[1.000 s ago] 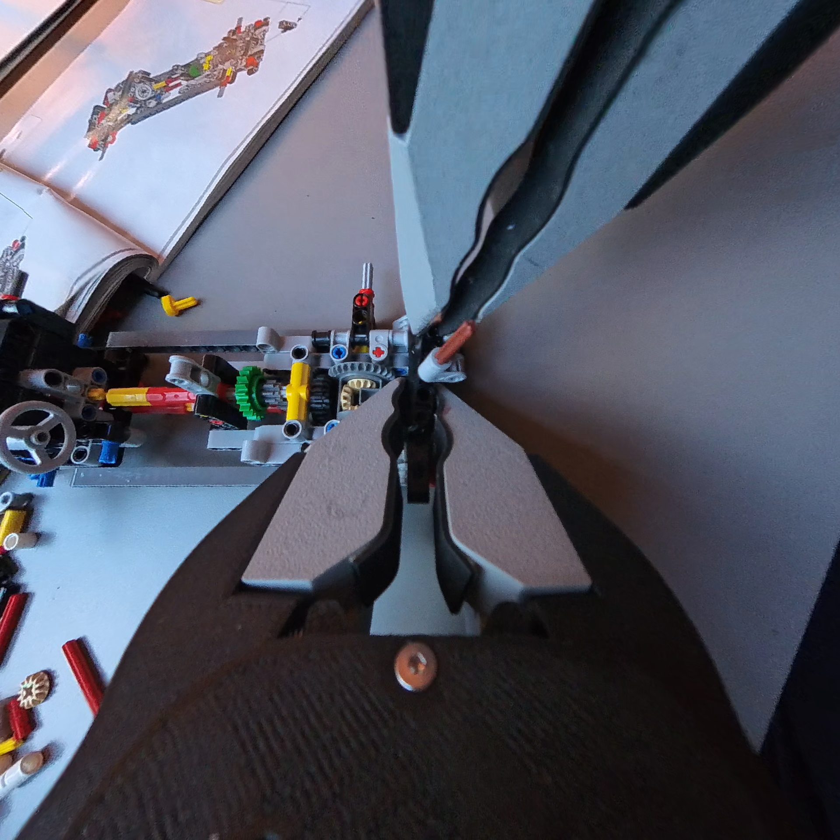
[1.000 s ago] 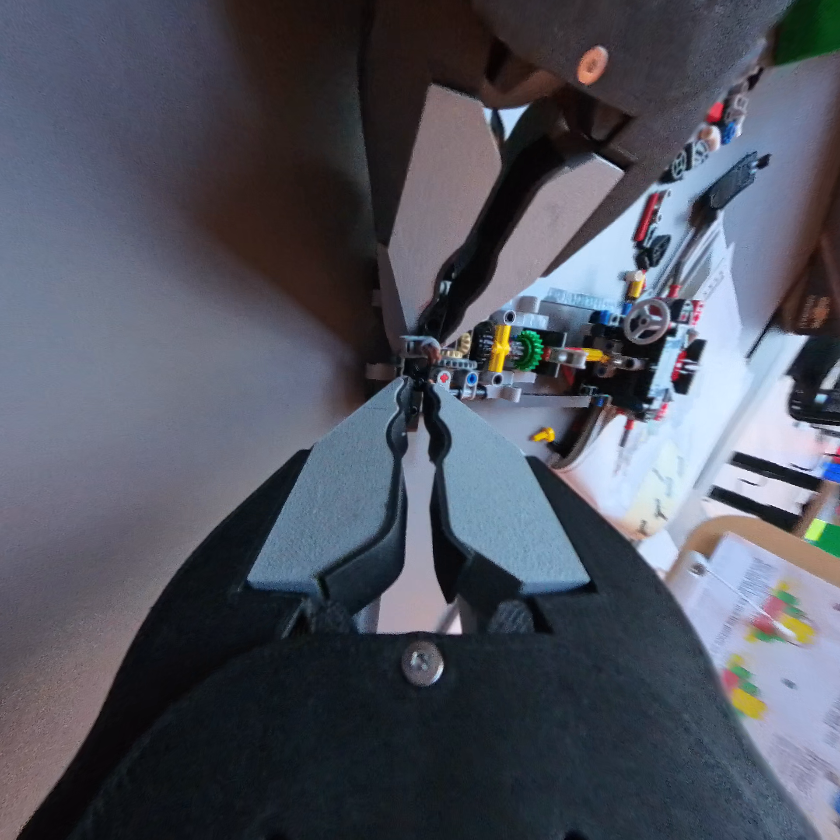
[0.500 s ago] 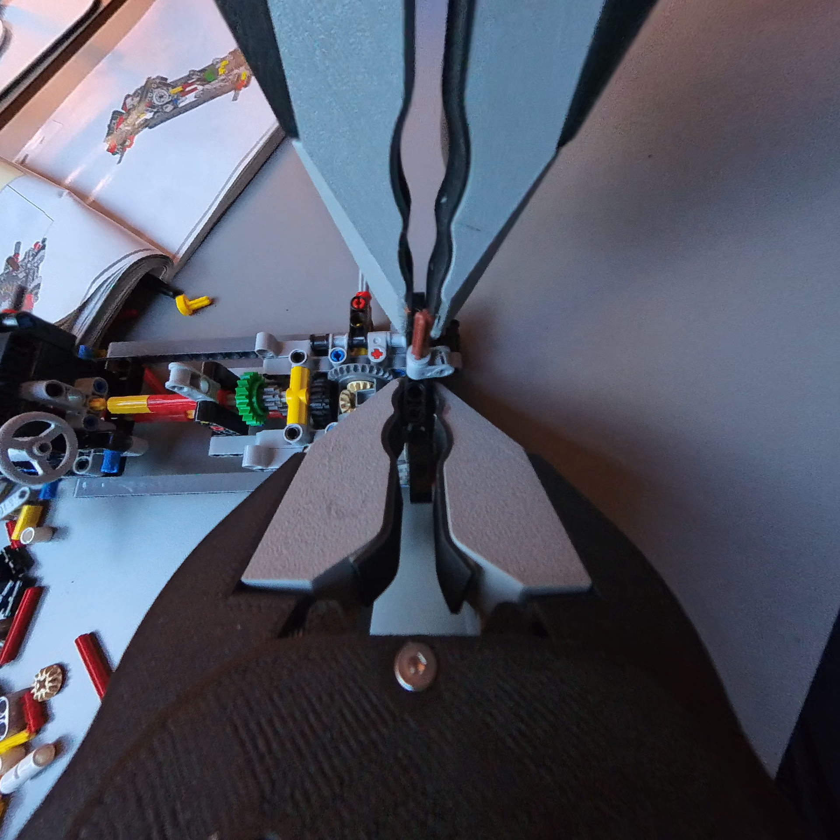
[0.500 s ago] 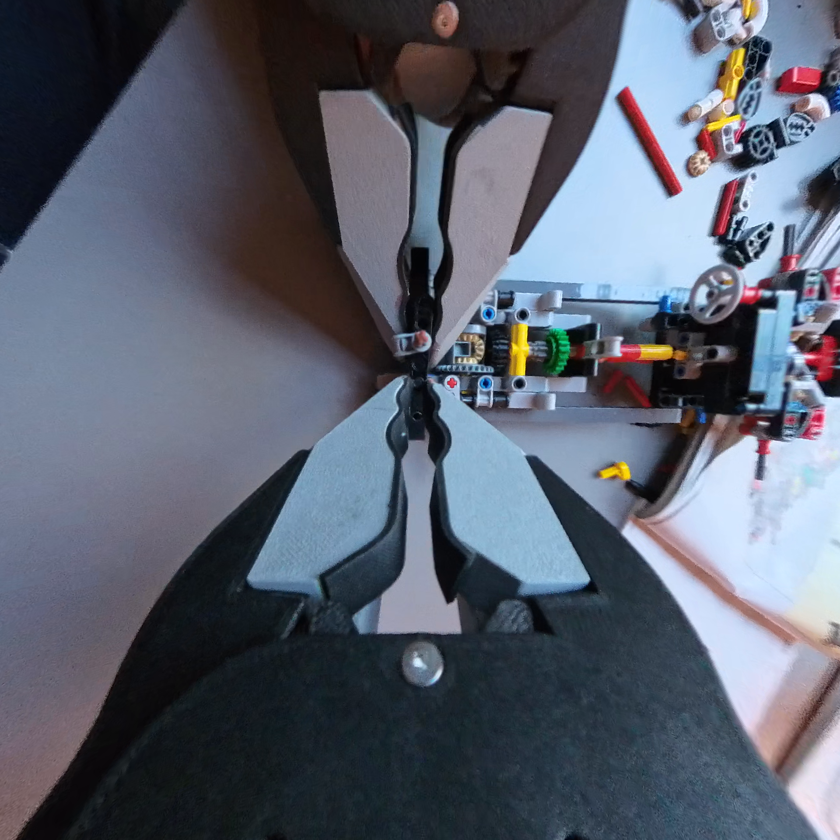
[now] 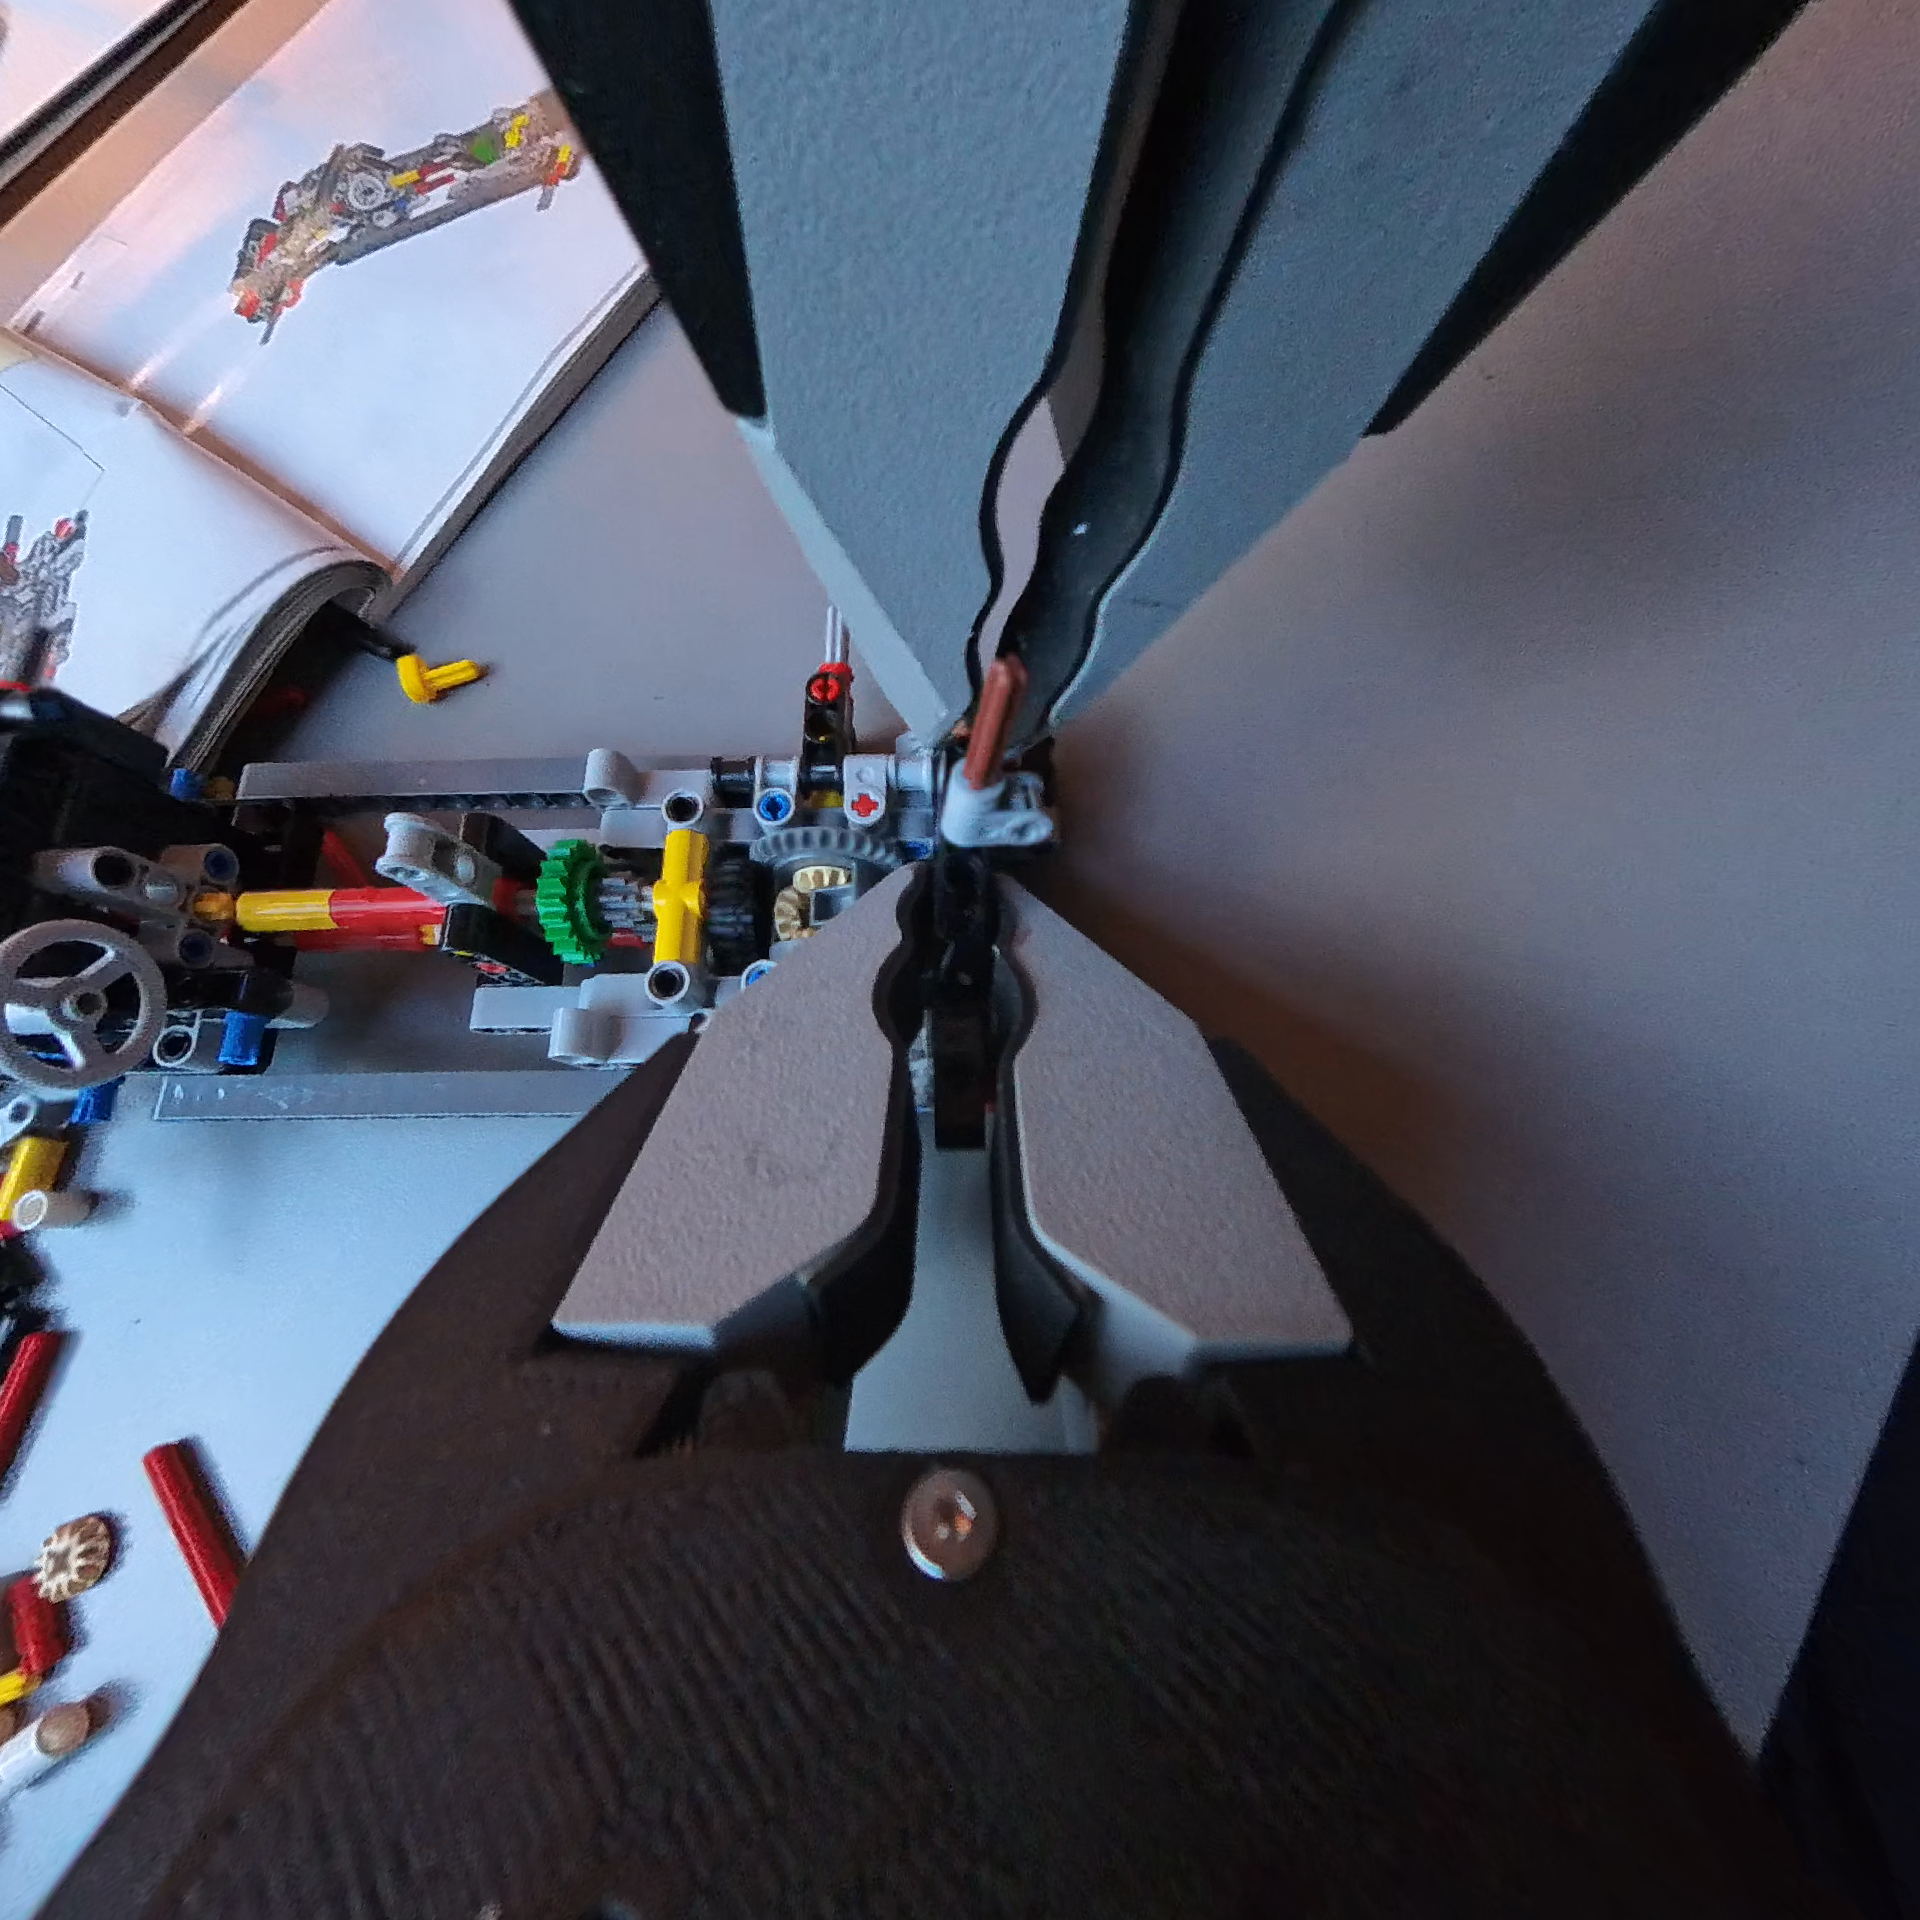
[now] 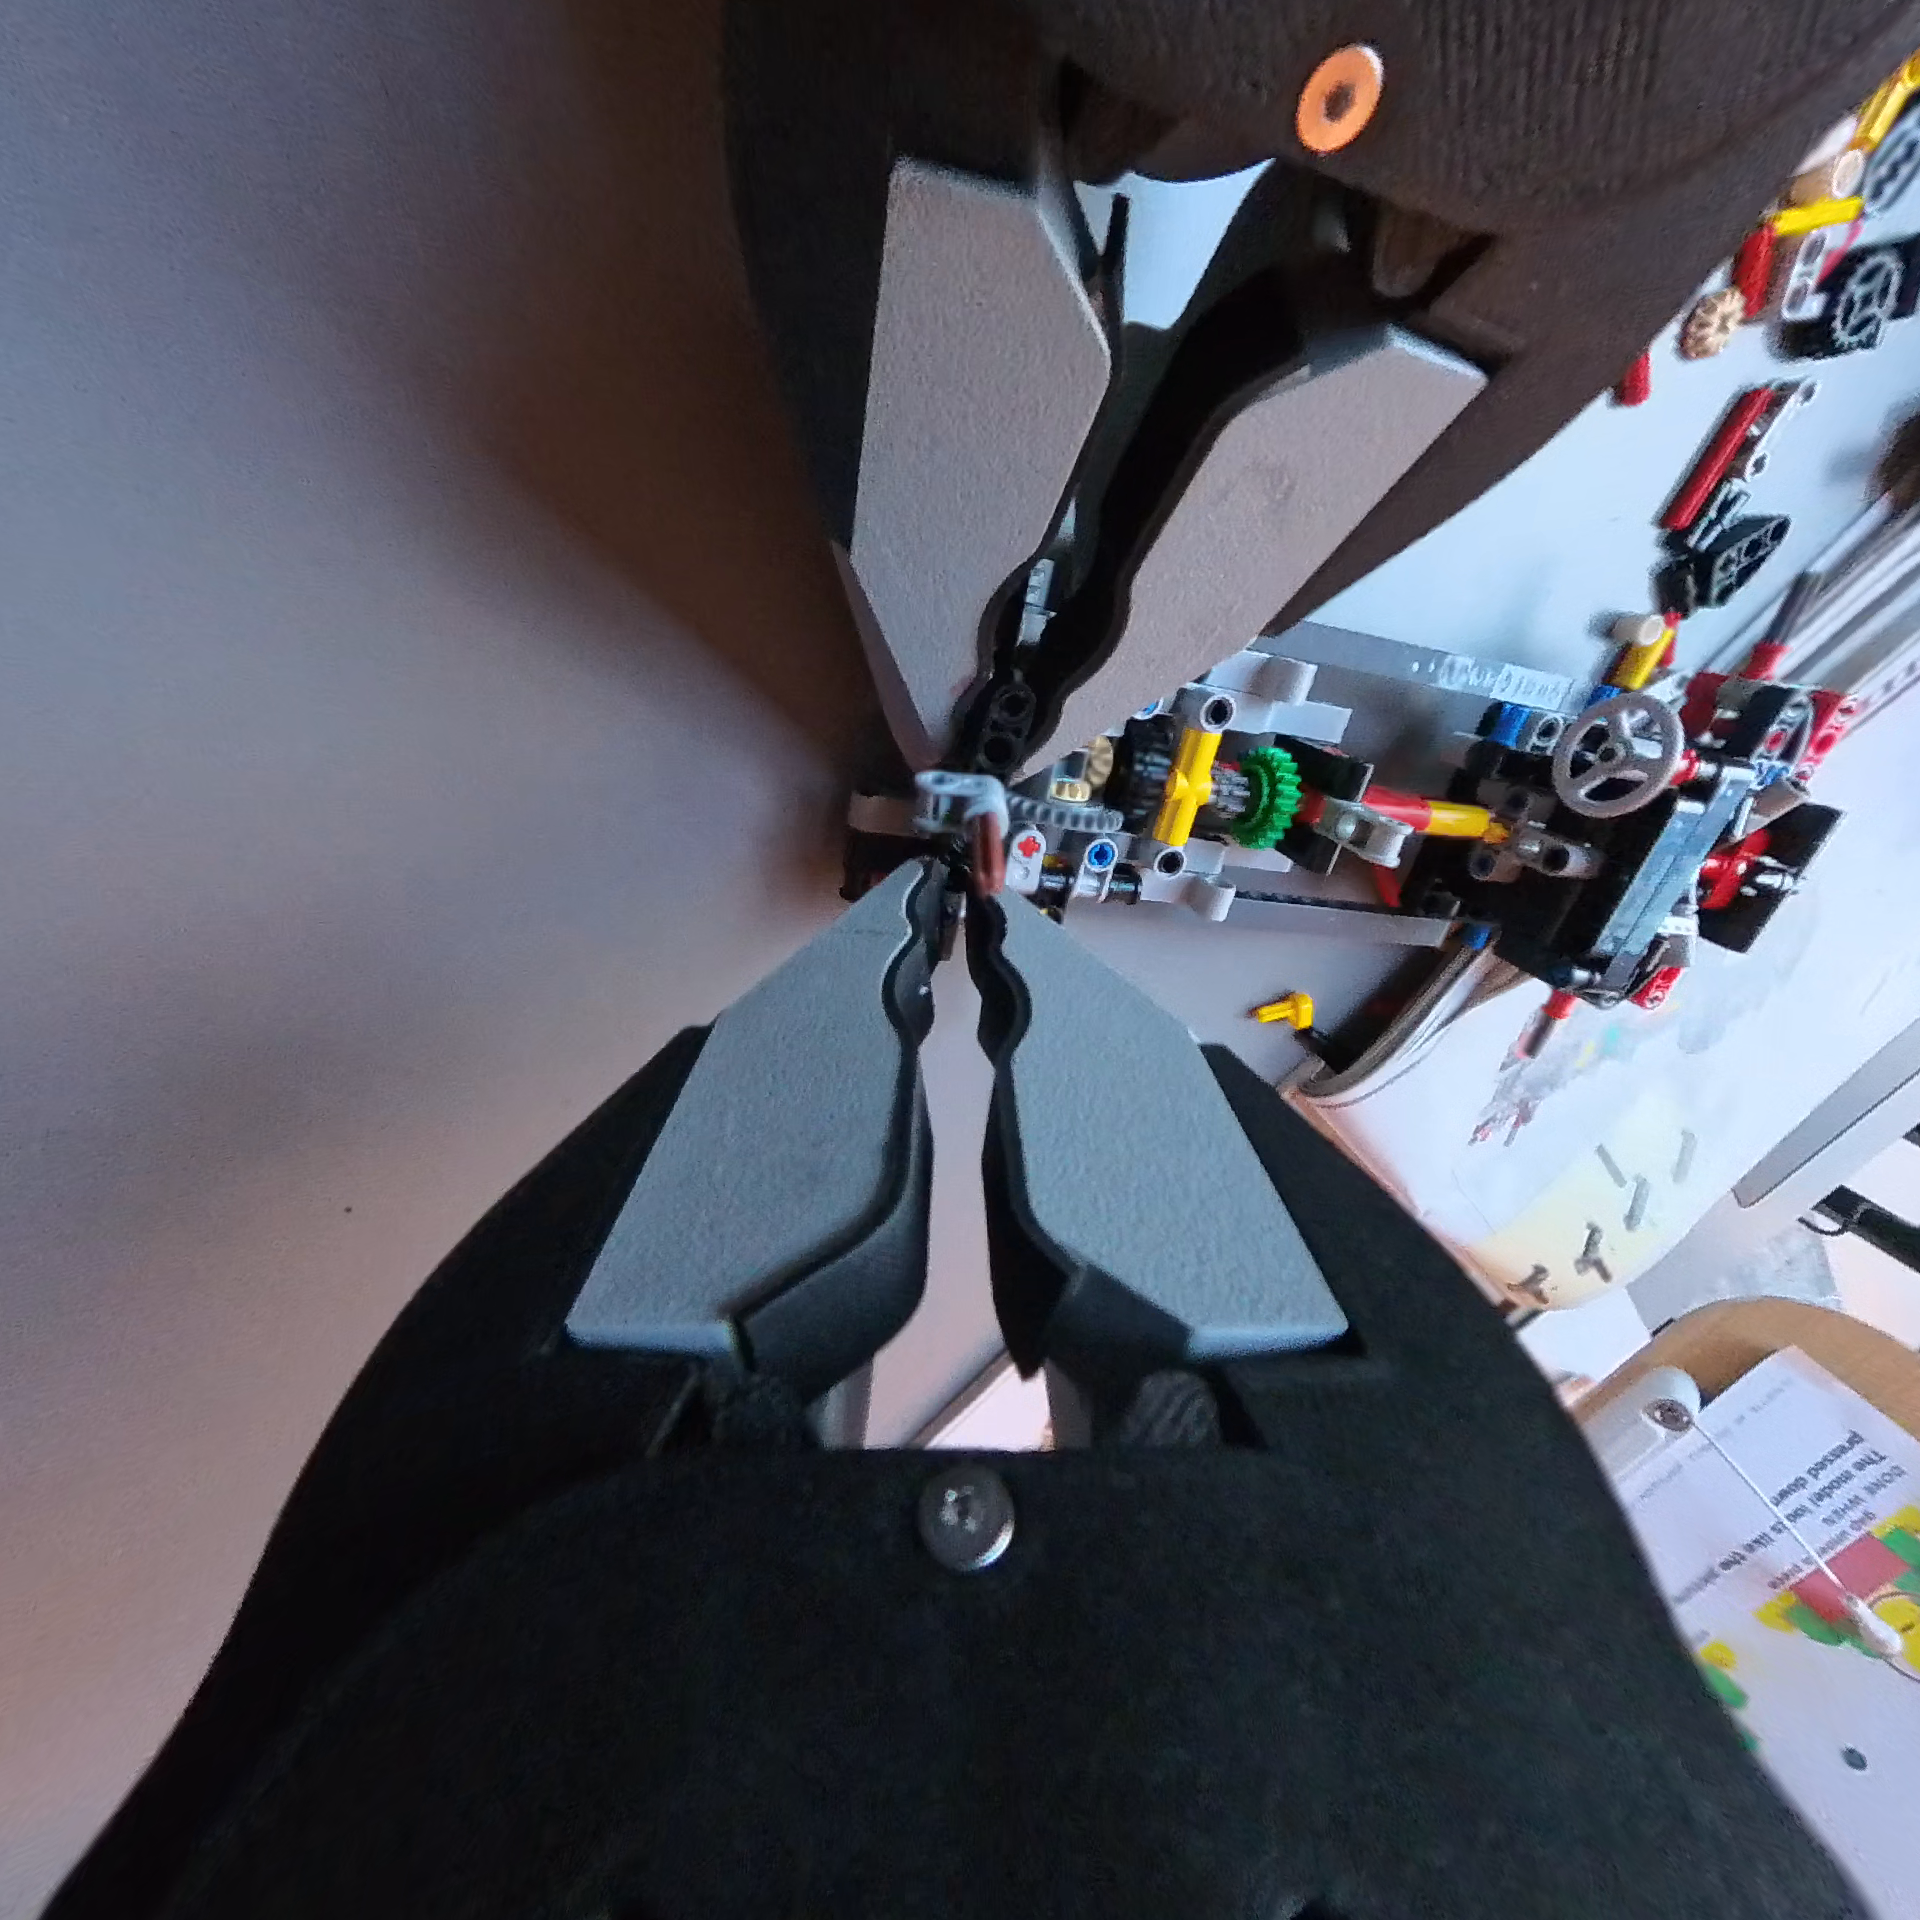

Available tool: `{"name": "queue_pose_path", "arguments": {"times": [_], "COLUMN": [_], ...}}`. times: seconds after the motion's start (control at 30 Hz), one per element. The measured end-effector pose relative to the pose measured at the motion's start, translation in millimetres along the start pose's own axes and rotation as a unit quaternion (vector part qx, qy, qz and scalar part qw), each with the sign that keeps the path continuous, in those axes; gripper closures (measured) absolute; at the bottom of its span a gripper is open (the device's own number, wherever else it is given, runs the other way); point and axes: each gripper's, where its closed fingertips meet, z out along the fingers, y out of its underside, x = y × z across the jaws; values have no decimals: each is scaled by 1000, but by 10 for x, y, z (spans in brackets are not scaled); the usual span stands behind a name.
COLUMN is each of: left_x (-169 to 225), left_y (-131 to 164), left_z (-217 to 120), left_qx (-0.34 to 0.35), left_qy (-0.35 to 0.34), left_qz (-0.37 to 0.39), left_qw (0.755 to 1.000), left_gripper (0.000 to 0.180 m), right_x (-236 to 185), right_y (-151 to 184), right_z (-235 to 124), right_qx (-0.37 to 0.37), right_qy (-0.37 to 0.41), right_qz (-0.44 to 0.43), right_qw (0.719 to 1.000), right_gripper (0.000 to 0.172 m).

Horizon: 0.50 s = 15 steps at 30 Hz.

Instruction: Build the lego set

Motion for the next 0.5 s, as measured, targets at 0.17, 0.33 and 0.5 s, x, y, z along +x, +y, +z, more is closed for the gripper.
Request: {"name": "queue_pose_path", "arguments": {"times": [0.17,0.33,0.5], "left_x": [-31,-55,-62], "left_y": [8,22,23], "left_z": [-3,-13,-15], "left_qx": [-2,-4,-4], "left_qy": [-10,-16,-17], "left_qz": [-2,-5,-9], "left_qw": [1000,1000,1000], "left_gripper": [174,174,174], "right_x": [18,56,70], "right_y": [-18,-56,-54], "right_z": [12,22,25], "right_qx": [56,128,126], "right_qy": [-5,5,5], "right_qz": [56,113,122], "right_qw": [997,985,985], "right_gripper": [170,169,169]}}
